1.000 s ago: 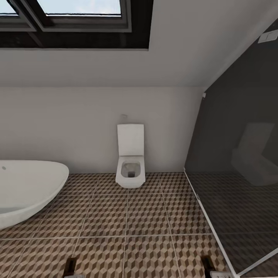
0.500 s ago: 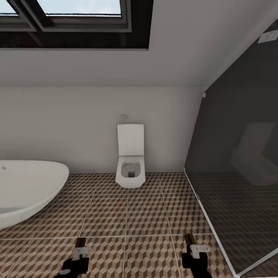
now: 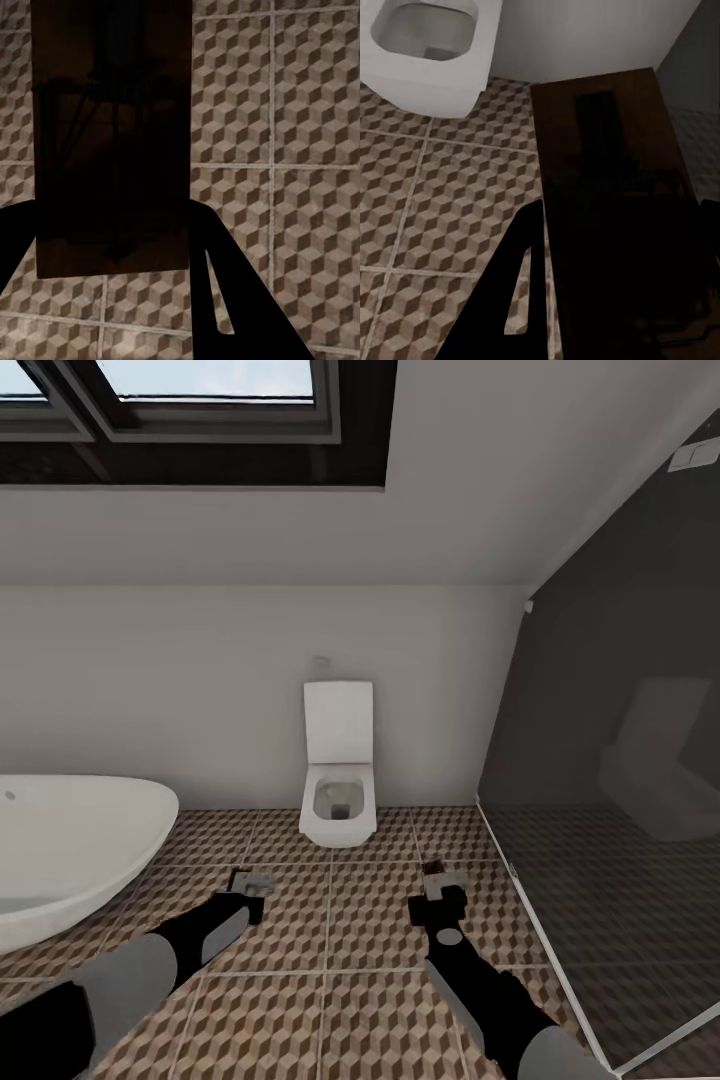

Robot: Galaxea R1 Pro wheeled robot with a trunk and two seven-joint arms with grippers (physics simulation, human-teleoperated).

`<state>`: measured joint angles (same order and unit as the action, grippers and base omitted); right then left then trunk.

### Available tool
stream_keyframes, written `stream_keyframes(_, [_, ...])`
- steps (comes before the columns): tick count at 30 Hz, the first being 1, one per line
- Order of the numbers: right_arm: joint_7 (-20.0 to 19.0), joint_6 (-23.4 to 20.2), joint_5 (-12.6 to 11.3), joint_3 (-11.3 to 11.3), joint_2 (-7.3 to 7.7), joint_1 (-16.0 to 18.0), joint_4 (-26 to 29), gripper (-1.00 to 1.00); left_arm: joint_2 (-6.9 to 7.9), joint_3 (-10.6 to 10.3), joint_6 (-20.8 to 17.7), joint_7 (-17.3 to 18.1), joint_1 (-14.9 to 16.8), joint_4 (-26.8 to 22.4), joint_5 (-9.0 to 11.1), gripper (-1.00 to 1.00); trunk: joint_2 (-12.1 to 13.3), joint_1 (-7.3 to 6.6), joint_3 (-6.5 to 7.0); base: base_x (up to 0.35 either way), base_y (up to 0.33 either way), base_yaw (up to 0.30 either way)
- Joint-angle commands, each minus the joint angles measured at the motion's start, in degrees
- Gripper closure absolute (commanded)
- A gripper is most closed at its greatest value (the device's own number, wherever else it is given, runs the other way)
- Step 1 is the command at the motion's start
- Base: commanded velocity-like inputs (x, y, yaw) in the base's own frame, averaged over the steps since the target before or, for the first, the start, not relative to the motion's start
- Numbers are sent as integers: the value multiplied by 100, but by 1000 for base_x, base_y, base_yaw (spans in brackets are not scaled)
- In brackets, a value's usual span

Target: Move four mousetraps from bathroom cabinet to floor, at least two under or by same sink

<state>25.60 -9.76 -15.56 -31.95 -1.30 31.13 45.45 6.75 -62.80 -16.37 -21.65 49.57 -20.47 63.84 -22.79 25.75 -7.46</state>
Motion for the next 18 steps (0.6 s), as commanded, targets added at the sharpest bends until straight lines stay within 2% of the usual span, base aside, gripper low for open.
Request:
stream_keyframes(1, [25,-104,-42,15,-4,107,-13,100,14,-40,-115,-56,90,-27,41,100,-13,4,-14,0,0,0])
stream_keyframes(4, [18,-140,-43,88,-9,175,-46,100,17,-44,-35,-59,148,17,41,100,-13,4,-14,0,0,0])
stream_keyframes(9, [9,-121,-66,118,-11,204,-274,100,30,-57,828,-9,172,171,41,100,-13,4,-14,0,0,0])
stream_keyframes(11, [7,-105,-74,119,-11,207,-369,100,34,-69,1038,-2,175,202,41,100,-13,4,-14,0,0,0])
stream_keyframes(18, [6,191,-79,119,-18,209,-505,100,27,-96,1186,134,177,472,41,100,-13,4,-14,0,0,0])
